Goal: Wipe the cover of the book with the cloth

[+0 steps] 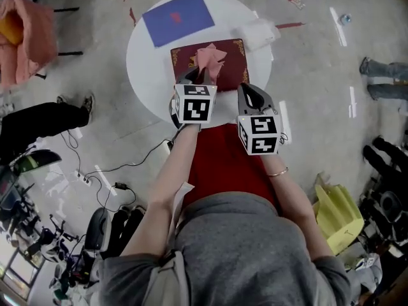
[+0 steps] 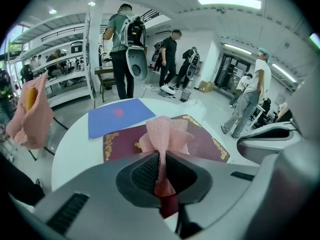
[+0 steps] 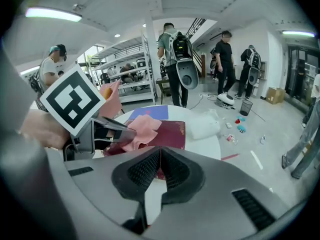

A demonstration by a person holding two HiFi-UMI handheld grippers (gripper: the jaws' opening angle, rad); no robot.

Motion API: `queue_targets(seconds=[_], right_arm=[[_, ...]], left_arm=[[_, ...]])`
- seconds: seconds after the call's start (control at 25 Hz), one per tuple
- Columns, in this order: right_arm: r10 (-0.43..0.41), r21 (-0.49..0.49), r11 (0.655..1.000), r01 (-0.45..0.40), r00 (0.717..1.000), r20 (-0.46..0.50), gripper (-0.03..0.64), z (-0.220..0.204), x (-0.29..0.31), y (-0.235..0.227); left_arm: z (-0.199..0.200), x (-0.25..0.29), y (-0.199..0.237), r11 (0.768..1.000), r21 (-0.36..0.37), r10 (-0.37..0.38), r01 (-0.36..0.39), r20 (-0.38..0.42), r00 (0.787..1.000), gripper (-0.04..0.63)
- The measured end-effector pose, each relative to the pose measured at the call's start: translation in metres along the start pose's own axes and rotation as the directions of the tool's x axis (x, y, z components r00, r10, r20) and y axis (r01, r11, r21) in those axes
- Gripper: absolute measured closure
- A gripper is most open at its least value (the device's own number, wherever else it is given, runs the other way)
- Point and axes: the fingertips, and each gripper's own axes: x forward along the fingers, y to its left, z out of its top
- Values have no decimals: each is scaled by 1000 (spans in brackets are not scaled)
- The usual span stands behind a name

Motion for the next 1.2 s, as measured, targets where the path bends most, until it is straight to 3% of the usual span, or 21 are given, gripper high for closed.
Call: queue_targets(seconds=[0.48,0.96,1.2], right_arm=[[111,-98,989,-112,994,-21,588,8,21,48],[139,-127,982,-138,990,-2,588,16,22,55],[137,-119,984,-135,990,13,588,11,9,47]], left_arm=[[-35,-34,66,983,-137,125,-123,0,992,560],[-59,-62,104,952,-209,224,-223,-23,974,560],[-48,-81,96,949,-192,256,-249,13,967,560]])
